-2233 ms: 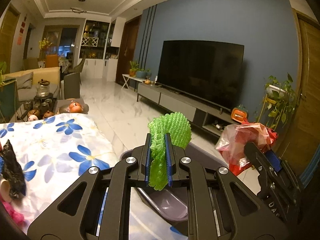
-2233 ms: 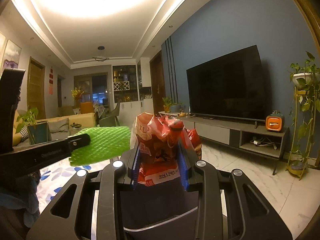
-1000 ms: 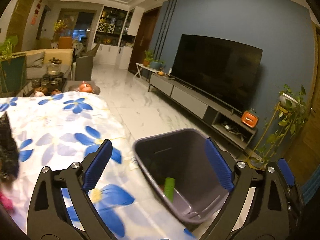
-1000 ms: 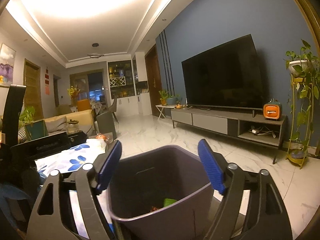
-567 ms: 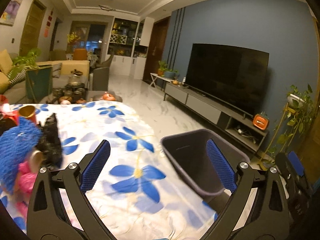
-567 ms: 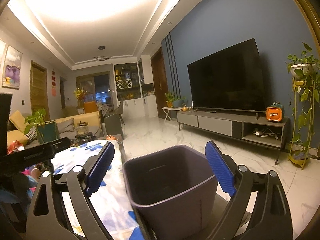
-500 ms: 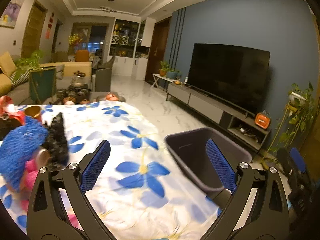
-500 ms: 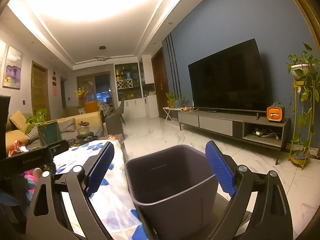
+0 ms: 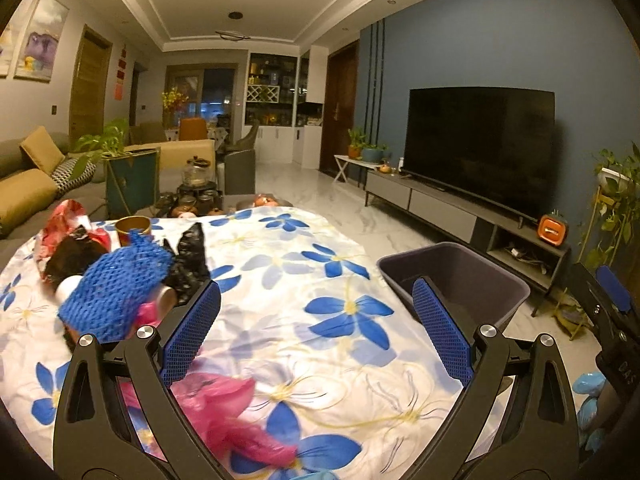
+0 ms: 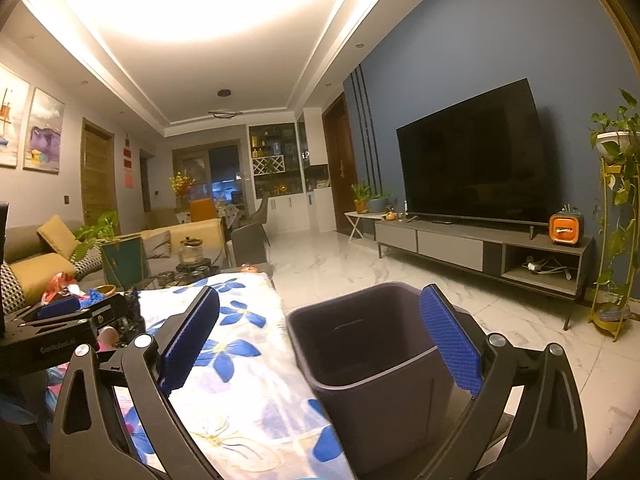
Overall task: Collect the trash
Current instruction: 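Return both tools to the table and grasp the pink plastic bag with the left tool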
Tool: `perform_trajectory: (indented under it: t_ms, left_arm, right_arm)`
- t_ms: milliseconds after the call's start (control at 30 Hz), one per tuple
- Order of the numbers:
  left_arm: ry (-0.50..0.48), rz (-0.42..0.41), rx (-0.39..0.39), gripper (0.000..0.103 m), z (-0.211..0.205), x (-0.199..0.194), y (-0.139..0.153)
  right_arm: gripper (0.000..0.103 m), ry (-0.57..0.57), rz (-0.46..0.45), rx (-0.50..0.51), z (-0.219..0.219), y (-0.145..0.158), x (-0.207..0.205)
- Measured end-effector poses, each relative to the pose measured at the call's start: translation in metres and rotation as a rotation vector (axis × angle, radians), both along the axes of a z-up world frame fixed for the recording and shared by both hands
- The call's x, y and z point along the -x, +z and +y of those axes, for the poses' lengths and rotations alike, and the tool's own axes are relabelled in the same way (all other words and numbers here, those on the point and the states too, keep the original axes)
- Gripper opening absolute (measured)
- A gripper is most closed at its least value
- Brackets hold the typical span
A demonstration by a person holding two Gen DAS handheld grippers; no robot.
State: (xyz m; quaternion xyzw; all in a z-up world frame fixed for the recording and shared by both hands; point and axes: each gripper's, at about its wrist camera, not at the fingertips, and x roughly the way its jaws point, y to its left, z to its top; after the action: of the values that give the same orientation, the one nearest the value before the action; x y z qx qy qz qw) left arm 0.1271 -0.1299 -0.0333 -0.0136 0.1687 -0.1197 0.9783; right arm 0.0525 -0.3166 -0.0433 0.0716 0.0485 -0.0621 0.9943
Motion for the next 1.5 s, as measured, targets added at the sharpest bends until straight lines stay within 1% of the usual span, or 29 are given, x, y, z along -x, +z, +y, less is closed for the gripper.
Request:
perform_trajectory:
  t_ms: [233, 400, 533, 700, 867, 933, 1000, 1033, 1100, 1133, 1167, 1200, 1267, 1333, 1500]
  left_arm:
    - [0.025, -0.027, -0.009, 0.095, 0.026, 0.019, -0.002]
    - [0.071, -0.043, -0.017, 0.095, 0.050, 0.034, -0.014]
    - [0.069, -0.039, -0.008, 0.095, 0.069, 0.042, -0.026]
    - [0.082, 0.002, -0.010, 0.095, 0.087, 0.044, -0.051]
    - [0.097, 0.034, -0.012, 0.095, 0.093, 0.039, -0.069]
    - [0.096, 0.057, -0.007, 0.093, 0.095, 0.034, -0.075]
    - [0.084, 0.073, -0.002, 0.085, 0.095, 0.031, -0.079]
    - [0.078, 0.085, -0.007, 0.074, 0.094, 0.029, -0.082]
    - [0.054, 0.127, 0.001, 0.048, 0.095, 0.023, -0.087]
    - [0.041, 0.148, 0.019, 0.043, 0.097, 0.021, -0.090]
    - [0.035, 0.158, 0.032, 0.035, 0.099, 0.020, -0.091]
    - [0.034, 0.161, 0.043, 0.031, 0.101, 0.021, -0.092]
    - [0.034, 0.149, 0.046, 0.015, 0.105, 0.024, -0.092]
    - [0.032, 0.143, 0.055, 0.009, 0.110, 0.027, -0.089]
    - [0.042, 0.113, 0.083, 0.008, 0.129, 0.048, -0.075]
  right_arm:
    - [0.097, 0.038, -0.012, 0.008, 0.015, 0.000, 0.006]
    - [0.097, 0.080, 0.000, 0.012, 0.029, -0.003, 0.005]
    - [0.097, 0.114, 0.009, 0.011, 0.042, -0.008, 0.004]
    - [0.097, 0.155, 0.026, 0.009, 0.063, -0.014, 0.001]
    - [0.097, 0.188, 0.047, 0.003, 0.079, -0.020, -0.001]
    - [0.097, 0.193, 0.053, 0.009, 0.085, -0.021, -0.002]
    - [0.097, 0.200, 0.064, 0.009, 0.089, -0.023, -0.002]
    - [0.097, 0.204, 0.069, 0.009, 0.092, -0.023, -0.004]
    - [0.097, 0.209, 0.071, 0.015, 0.097, -0.024, -0.005]
    - [0.097, 0.211, 0.073, 0.023, 0.099, -0.024, -0.005]
    - [0.097, 0.212, 0.076, 0.030, 0.102, -0.024, -0.005]
    - [0.097, 0.215, 0.078, 0.033, 0.104, -0.024, -0.005]
    - [0.097, 0.220, 0.083, 0.033, 0.107, -0.024, -0.008]
    - [0.097, 0.232, 0.090, 0.030, 0.112, -0.025, -0.011]
    - [0.097, 0.278, 0.096, 0.031, 0.129, -0.026, -0.020]
